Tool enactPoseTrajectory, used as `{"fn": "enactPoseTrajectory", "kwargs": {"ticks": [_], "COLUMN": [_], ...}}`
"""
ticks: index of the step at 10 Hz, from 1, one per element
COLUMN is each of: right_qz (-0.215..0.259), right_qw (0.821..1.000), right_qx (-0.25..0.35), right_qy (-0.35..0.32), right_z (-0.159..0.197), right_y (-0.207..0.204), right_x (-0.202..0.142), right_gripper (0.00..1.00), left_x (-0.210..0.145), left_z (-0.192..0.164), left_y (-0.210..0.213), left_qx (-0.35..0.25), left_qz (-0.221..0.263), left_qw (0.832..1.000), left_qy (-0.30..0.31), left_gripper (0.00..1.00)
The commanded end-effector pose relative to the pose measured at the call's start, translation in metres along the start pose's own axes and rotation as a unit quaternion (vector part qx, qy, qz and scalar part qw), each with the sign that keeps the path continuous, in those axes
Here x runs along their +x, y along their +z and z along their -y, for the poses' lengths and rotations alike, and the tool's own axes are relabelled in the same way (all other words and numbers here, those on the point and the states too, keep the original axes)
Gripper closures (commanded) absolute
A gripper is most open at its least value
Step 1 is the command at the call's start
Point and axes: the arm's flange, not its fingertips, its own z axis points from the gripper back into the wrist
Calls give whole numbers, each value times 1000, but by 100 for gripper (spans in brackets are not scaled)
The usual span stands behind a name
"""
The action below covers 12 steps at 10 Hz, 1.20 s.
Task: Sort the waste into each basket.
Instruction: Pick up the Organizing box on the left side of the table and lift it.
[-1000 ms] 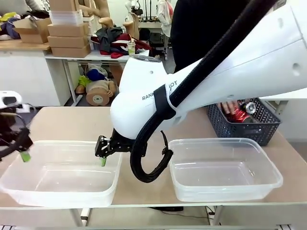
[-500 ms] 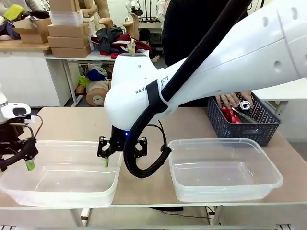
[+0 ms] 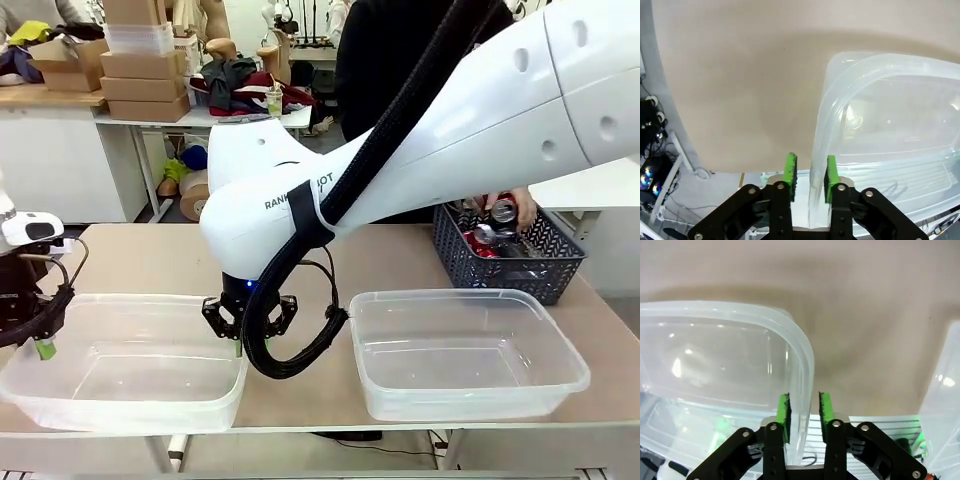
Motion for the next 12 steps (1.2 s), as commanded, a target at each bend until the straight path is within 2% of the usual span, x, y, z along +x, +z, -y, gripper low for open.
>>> {"fn": "enactPoseTrajectory", "kwargs": {"ticks": [1,2,3,4,6,8,10,12], "right_qz": [11,23,23,22,24,15,-7,-24], "right_qw": [999,997,997,997,996,996,996,995], "right_qx": [-26,-7,-7,-5,-4,-8,-36,-58], "right_qy": [-44,-75,-75,-78,-84,-91,-80,-75], "right_z": [-9,-10,-10,-8,-4,8,37,71], "right_y": [1,-7,-7,-6,-2,13,53,110], "right_x": [-4,-5,-5,-4,-4,-2,4,4], "right_gripper": [84,95,95,100,100,100,100,100], "left_x": [-76,-77,-77,-77,-81,-92,-98,-85], "left_z": [6,4,4,3,3,10,30,71], "left_y": [-59,-59,-59,-59,-54,-35,6,56], "left_qx": [13,20,20,19,5,-24,-41,-23], "left_qz": [17,18,18,18,30,35,26,48], "left_qw": [1000,1000,1000,1000,999,998,995,995], "left_qy": [1,0,0,0,14,52,88,79], "left_gripper": [83,93,93,100,100,100,100,100]}}
